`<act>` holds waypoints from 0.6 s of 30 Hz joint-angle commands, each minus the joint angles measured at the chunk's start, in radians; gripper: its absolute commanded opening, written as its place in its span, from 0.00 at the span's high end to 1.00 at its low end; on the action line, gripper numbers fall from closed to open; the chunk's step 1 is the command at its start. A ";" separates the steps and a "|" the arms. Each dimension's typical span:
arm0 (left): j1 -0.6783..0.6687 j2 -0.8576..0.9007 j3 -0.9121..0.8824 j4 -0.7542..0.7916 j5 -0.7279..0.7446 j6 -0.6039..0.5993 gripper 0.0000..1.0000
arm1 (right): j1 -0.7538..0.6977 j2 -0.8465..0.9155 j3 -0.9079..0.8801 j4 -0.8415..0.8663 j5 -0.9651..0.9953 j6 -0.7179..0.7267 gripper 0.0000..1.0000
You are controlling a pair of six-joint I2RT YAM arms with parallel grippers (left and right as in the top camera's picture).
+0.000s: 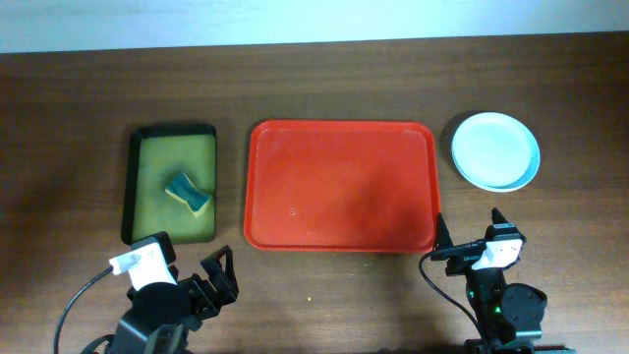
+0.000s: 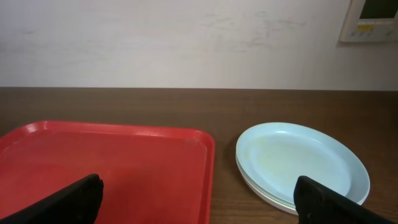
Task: Clean dirty plates on tray and stack at the side
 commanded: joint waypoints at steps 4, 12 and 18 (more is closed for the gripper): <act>-0.005 -0.004 -0.006 0.002 -0.011 -0.008 0.01 | -0.006 -0.013 -0.010 0.001 0.008 -0.007 0.01; 0.196 -0.010 -0.021 -0.049 0.178 0.351 0.01 | -0.006 -0.013 -0.010 0.001 0.008 -0.007 0.01; 0.398 -0.157 -0.100 0.121 0.388 0.578 0.01 | -0.006 -0.013 -0.010 0.001 0.008 -0.007 0.01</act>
